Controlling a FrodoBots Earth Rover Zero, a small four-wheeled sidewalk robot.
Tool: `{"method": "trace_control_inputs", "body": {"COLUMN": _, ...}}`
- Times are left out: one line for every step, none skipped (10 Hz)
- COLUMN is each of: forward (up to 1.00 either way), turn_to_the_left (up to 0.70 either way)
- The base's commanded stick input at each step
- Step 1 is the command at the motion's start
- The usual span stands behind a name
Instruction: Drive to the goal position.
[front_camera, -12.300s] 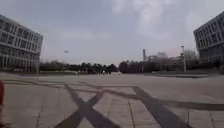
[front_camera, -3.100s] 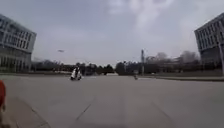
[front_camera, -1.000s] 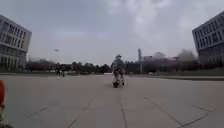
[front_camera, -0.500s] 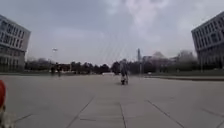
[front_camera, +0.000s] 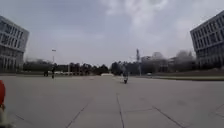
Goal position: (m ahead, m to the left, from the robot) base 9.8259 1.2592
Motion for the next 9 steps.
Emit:
{"method": "trace_control_inputs", "body": {"forward": 0.85, "turn_to_the_left": 0.00}}
{"method": "trace_control_inputs", "body": {"forward": 0.85, "turn_to_the_left": 0.00}}
{"method": "trace_control_inputs", "body": {"forward": 0.85, "turn_to_the_left": 0.00}}
{"method": "trace_control_inputs", "body": {"forward": 0.85, "turn_to_the_left": 0.00}}
{"method": "trace_control_inputs", "body": {"forward": 0.85, "turn_to_the_left": 0.00}}
{"method": "trace_control_inputs", "body": {"forward": 0.85, "turn_to_the_left": 0.00}}
{"method": "trace_control_inputs", "body": {"forward": 0.85, "turn_to_the_left": 0.00}}
{"method": "trace_control_inputs", "body": {"forward": 0.85, "turn_to_the_left": 0.00}}
{"method": "trace_control_inputs", "body": {"forward": 0.85, "turn_to_the_left": 0.00}}
